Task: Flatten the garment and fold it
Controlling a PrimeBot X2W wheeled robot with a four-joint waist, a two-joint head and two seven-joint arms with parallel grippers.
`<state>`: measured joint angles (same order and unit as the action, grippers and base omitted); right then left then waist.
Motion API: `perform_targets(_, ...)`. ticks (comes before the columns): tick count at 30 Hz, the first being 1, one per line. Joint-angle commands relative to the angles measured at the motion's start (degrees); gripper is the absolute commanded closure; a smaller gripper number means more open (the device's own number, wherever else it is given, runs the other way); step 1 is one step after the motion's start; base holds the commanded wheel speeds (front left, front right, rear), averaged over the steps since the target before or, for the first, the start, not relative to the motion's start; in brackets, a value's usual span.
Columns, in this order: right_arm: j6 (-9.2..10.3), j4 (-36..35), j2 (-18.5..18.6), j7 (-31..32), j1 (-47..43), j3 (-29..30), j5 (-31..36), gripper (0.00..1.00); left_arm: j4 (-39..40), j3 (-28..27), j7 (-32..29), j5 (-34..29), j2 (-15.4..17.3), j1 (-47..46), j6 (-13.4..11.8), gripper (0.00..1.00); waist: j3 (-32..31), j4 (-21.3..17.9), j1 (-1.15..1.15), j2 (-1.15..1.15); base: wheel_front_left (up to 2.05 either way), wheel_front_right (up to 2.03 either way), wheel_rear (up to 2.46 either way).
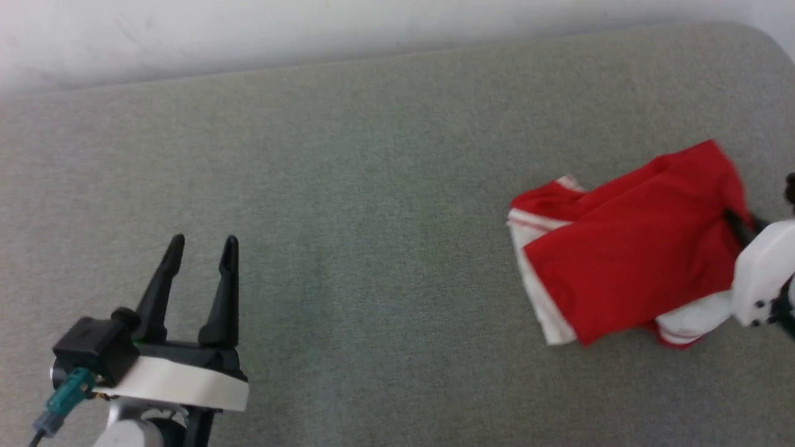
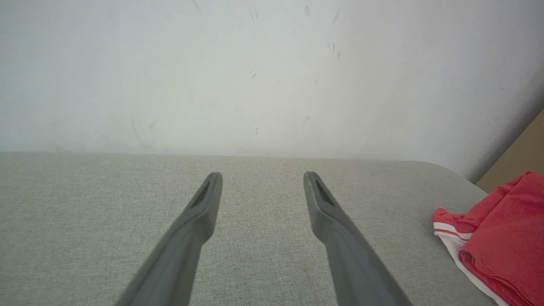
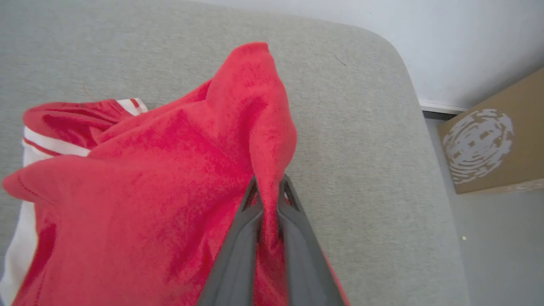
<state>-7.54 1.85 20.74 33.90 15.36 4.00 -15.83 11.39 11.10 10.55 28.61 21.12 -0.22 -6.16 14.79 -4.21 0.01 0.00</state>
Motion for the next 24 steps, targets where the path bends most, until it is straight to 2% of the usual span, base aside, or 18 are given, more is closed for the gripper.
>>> perform_targets(1,0.05,0.6,1.4,0.2,1.4,0.1,1.3,1.00,0.4,-0.3,-0.1,-0.5,0.5,-1.2,0.0,0.00,3.2,-2.1,-0.01,0.00,0.00,0.00,0.00)
perform_targets(9,0.05,6.1,9.1,-3.2,6.6,1.5,8.5,1.00,1.8,-1.1,0.1,-1.7,1.9,-4.5,-0.2,0.00,8.8,-4.0,-0.01,0.00,0.00,0.00,0.00)
perform_targets(20,0.05,12.3,11.8,-11.3,10.5,5.2,18.3,1.00,3.2,-0.5,0.0,-3.5,3.2,-8.1,0.0,0.00,15.4,-4.7,-0.01,0.00,0.00,0.00,0.00)
perform_targets(24,0.05,13.6,11.1,-12.6,11.0,7.1,20.2,1.00,3.4,-0.6,0.0,-3.7,3.5,-8.7,-0.1,0.00,16.5,-4.8,-0.01,0.00,0.00,0.00,0.00)
